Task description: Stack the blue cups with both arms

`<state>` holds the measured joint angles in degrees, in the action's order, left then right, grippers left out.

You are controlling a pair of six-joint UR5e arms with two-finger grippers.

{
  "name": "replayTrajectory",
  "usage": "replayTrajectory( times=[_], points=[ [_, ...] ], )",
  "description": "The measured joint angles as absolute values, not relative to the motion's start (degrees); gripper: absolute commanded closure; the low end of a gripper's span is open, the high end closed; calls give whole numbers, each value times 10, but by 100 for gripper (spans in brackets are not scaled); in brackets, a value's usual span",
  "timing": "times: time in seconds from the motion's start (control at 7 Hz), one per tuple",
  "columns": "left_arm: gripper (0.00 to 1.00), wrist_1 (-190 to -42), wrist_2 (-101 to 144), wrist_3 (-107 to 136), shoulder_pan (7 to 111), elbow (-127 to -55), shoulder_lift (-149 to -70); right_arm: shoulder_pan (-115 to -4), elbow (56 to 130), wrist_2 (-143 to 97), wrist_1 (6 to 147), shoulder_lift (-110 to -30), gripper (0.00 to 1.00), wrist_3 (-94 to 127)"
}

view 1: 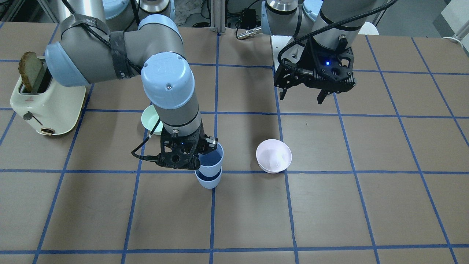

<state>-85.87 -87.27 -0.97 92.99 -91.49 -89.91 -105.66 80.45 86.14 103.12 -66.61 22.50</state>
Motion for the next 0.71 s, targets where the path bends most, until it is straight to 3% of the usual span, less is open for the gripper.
replayTrajectory(
  times=[0.14,0.29,0.71],
  points=[
    [0,-859,-873,-10,930,-915,-899,-1048,805,860,1038,-664,56,229],
    [0,-859,-873,-10,930,-915,-899,-1042,807,857,1041,-663,1,230],
    [0,-859,-873,-10,930,-915,-899,-1039,805,856,1044,-664,0,248]
  ],
)
